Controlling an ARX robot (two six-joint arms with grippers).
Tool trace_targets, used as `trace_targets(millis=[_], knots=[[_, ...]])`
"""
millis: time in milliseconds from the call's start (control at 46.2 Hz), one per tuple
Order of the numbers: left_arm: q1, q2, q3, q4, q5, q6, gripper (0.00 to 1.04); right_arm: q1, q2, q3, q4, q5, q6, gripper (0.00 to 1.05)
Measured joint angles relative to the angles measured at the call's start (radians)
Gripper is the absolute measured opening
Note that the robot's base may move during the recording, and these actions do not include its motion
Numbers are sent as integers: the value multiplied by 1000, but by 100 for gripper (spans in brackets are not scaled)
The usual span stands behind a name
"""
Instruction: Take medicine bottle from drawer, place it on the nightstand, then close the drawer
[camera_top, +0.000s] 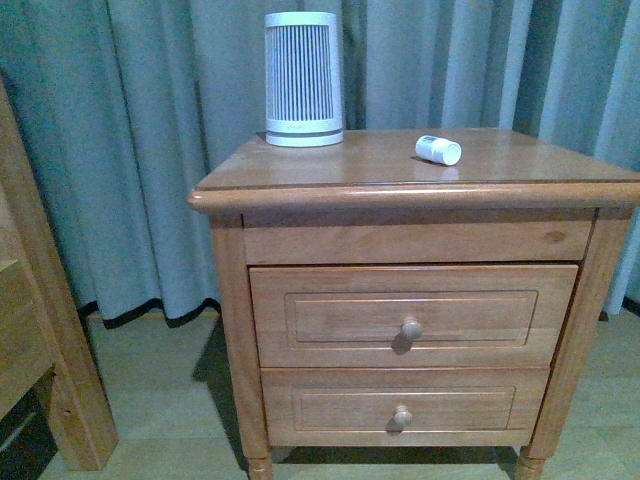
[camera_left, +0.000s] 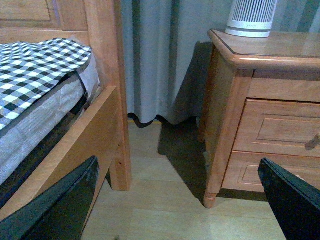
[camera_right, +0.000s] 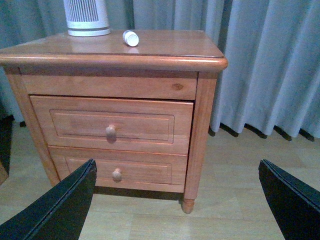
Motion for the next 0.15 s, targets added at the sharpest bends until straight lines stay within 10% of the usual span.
trace_targets(millis=[151], knots=[[0,0,0,0,0,0,98,0,0,0,0,0,0,98]])
